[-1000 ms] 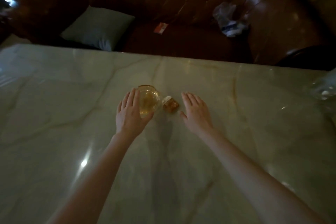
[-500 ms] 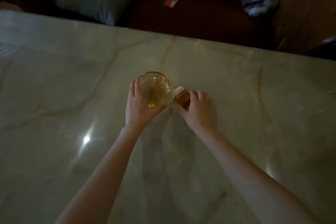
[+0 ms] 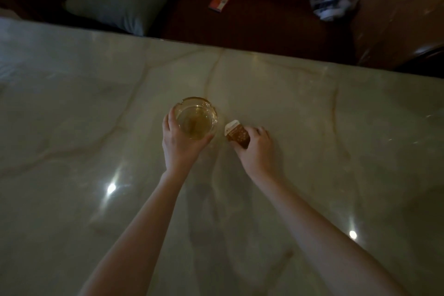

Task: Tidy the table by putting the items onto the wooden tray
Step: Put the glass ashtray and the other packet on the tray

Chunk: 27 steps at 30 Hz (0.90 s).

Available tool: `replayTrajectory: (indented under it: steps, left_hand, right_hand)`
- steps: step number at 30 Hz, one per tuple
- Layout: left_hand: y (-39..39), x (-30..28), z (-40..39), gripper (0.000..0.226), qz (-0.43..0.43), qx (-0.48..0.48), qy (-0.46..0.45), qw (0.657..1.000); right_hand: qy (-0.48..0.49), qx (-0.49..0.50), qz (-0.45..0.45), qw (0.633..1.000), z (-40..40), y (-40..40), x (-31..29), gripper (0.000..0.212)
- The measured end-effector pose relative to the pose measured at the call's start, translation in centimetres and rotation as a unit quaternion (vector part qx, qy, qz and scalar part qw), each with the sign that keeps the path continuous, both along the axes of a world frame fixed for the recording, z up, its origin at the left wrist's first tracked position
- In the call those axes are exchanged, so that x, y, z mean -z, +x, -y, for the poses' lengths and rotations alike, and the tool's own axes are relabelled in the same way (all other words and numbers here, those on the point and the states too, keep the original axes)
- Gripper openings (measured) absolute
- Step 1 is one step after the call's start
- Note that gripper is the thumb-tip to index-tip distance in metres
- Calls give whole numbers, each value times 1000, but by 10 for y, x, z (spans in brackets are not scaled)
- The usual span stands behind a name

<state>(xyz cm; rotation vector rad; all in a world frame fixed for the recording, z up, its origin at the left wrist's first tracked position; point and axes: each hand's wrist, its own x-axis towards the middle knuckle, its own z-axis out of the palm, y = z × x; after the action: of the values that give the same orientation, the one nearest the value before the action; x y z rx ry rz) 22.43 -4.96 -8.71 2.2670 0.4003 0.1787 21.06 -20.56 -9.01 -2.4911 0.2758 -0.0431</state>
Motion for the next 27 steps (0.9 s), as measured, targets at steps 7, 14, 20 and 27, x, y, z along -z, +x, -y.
replayTrajectory:
  steps: [7, 14, 20, 27]
  left_hand:
    - [-12, -2, 4, 105, 16, -11, 16, 1000]
    - [-20, -25, 21, 106, 27, 17, 21, 999]
    - [-30, -54, 53, 104, 48, 84, 35, 995]
    - [-49, -86, 114, 106, 63, 160, 52, 984]
  right_hand:
    - [256, 111, -29, 960, 13, -2, -8, 26]
    - [392, 200, -26, 898, 36, -15, -25, 24]
    - [459, 226, 9, 859, 79, -31, -60, 22]
    - [469, 249, 55, 846, 148, -65, -102, 27]
